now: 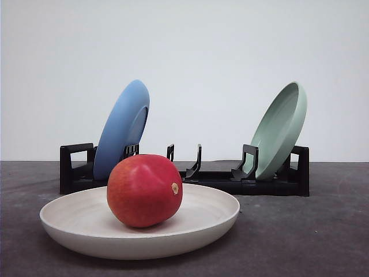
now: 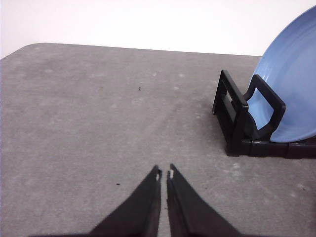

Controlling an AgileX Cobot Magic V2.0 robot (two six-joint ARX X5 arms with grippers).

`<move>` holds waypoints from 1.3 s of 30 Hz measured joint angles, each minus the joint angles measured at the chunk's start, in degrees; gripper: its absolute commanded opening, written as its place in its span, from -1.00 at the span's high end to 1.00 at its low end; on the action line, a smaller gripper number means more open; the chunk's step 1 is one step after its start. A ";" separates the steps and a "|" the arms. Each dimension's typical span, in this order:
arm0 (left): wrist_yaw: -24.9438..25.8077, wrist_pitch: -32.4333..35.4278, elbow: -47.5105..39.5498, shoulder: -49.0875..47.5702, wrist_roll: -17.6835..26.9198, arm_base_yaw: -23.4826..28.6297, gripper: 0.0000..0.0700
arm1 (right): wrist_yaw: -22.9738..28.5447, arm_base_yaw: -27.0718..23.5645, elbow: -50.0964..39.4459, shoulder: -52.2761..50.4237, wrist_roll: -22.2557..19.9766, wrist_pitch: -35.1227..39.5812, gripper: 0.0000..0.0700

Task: Place pomegranate in white plate

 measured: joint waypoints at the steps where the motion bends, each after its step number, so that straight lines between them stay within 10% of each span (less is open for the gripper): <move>1: 0.00 0.00 0.00 0.00 0.00 0.00 1.00 | 0.00 0.00 -0.01 0.00 0.00 0.00 0.93; 39: 0.00 0.00 0.00 0.00 -0.01 0.00 1.00 | 0.00 0.00 0.00 0.00 0.00 0.00 0.93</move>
